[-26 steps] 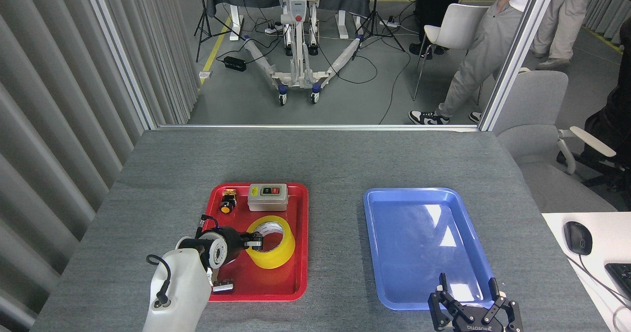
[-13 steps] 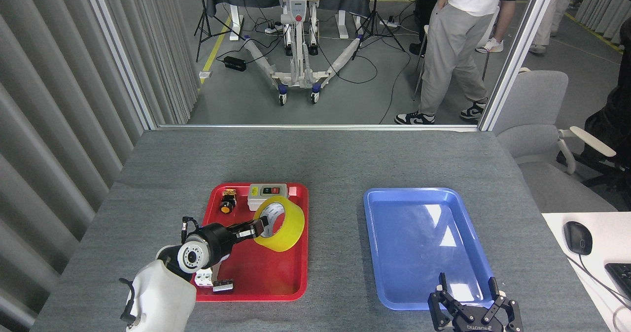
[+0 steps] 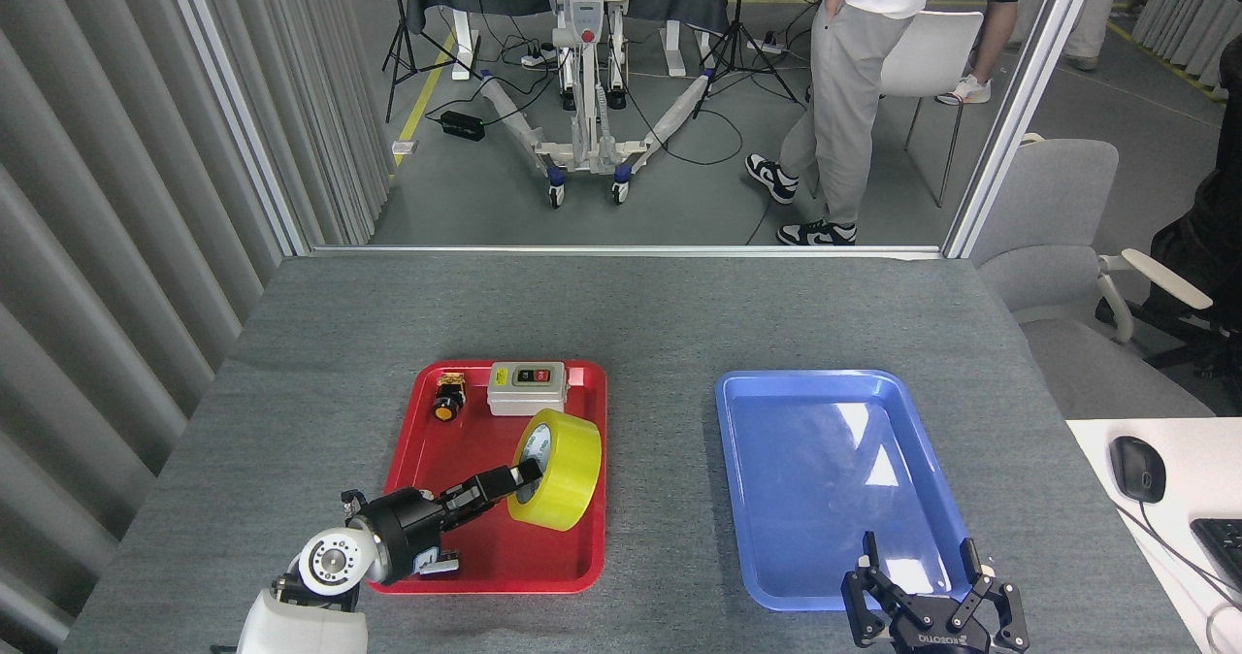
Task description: Place and move tape with both arms
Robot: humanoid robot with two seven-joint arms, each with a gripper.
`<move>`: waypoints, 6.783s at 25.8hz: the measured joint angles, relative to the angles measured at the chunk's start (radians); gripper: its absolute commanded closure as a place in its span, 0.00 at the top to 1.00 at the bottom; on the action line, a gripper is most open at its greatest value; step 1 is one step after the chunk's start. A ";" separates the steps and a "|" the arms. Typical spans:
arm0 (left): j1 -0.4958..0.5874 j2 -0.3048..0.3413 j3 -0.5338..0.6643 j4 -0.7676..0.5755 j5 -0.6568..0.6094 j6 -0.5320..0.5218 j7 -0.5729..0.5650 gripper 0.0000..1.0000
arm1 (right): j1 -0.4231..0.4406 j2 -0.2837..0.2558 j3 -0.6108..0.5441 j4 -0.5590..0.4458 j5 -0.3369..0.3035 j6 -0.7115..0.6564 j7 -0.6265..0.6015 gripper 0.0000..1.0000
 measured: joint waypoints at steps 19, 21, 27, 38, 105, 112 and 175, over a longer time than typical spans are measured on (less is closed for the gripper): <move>0.294 -0.036 -0.079 -0.246 0.421 -0.006 -0.128 0.10 | 0.009 -0.278 0.274 -0.117 -0.437 -0.165 0.032 1.00; 0.304 -0.037 -0.127 -0.255 0.416 -0.018 -0.101 0.10 | 0.008 -0.311 0.276 -0.128 -0.574 -0.255 0.113 1.00; 0.294 -0.040 -0.196 -0.248 0.400 -0.023 -0.068 0.10 | 0.003 -0.368 0.262 -0.132 -0.829 -0.588 0.302 1.00; 0.285 -0.035 -0.202 -0.235 0.395 -0.023 -0.065 0.10 | 0.001 -0.581 0.273 -0.059 -1.244 -0.827 0.515 1.00; 0.286 -0.026 -0.156 -0.222 0.396 -0.030 -0.064 0.12 | -0.212 -0.070 0.361 -0.088 -0.890 -0.833 0.885 0.57; 0.285 -0.024 -0.149 -0.219 0.397 -0.031 -0.066 0.12 | -0.225 -0.071 0.361 -0.074 -0.892 -0.832 0.883 0.46; 0.267 -0.036 0.110 -0.433 -0.547 -0.063 0.574 1.00 | -0.351 -0.194 0.095 -0.019 -0.801 -0.772 0.865 0.33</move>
